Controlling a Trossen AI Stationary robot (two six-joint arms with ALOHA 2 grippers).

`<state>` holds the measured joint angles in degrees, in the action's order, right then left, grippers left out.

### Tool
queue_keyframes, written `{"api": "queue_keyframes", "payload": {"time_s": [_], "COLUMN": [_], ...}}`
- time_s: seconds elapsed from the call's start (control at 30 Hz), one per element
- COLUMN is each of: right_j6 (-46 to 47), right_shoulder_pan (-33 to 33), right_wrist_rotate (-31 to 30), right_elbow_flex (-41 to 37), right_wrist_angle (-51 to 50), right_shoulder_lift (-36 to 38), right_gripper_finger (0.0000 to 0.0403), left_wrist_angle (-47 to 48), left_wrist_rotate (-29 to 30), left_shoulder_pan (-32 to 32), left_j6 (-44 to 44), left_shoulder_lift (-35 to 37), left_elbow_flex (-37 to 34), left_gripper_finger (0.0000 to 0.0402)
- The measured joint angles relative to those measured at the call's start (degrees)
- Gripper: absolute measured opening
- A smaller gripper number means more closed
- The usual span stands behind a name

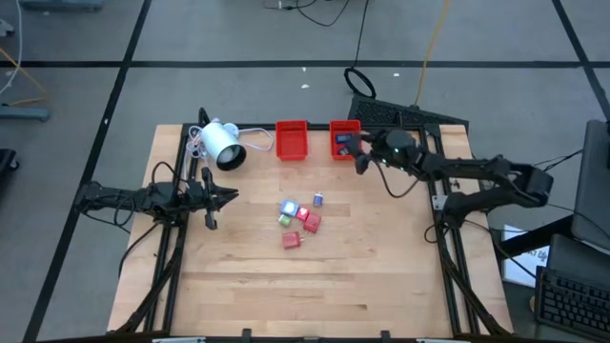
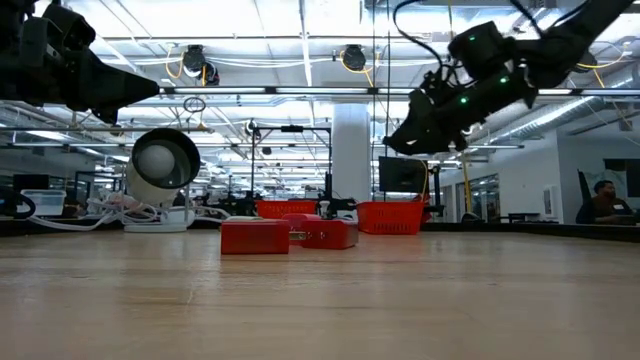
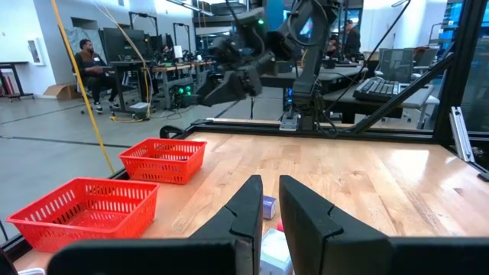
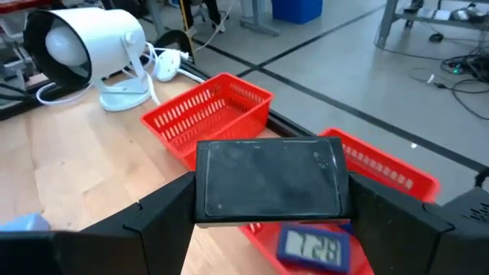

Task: Pick & Place Office items
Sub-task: Put the black digital clock into the right red bin

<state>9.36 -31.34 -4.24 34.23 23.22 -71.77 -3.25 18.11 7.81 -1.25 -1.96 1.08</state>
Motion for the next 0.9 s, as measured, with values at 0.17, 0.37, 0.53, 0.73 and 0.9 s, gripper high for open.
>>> {"api": "queue_keyframes", "payload": {"time_s": [0.17, 0.37, 0.53, 0.73, 0.9], "right_j6": [0.07, 0.40, 1.89, 2.56, 0.36], "right_shoulder_pan": [-1.94, -4.46, -6.30, -7.01, -6.96], "right_wrist_rotate": [1.52, 1.42, 1.48, 1.54, 1.48], "right_elbow_flex": [3.87, 4.73, 4.73, 4.76, 4.76], "right_wrist_angle": [-0.24, 0.94, 2.97, 5.70, 6.50], "right_shoulder_lift": [-6.02, -12.33, -16.43, -19.31, -21.59], "right_gripper_finger": [0.0295, 0.0295, 0.0295, 0.0295, 0.0295], "left_wrist_angle": [0.00, 0.00, 0.00, 0.00, 0.00], "left_wrist_rotate": [0.00, 0.00, 0.00, 0.00, 0.00], "left_shoulder_pan": [-0.01, -0.01, -0.02, 0.00, 0.00], "left_j6": [0.00, 0.00, 0.01, -0.01, 0.01], "left_shoulder_lift": [0.00, 0.00, 0.00, 0.00, 0.00], "left_elbow_flex": [0.00, 0.00, 0.00, 0.00, 0.00], "left_gripper_finger": [0.0047, 0.0047, 0.0047, 0.0047, 0.0047]}}
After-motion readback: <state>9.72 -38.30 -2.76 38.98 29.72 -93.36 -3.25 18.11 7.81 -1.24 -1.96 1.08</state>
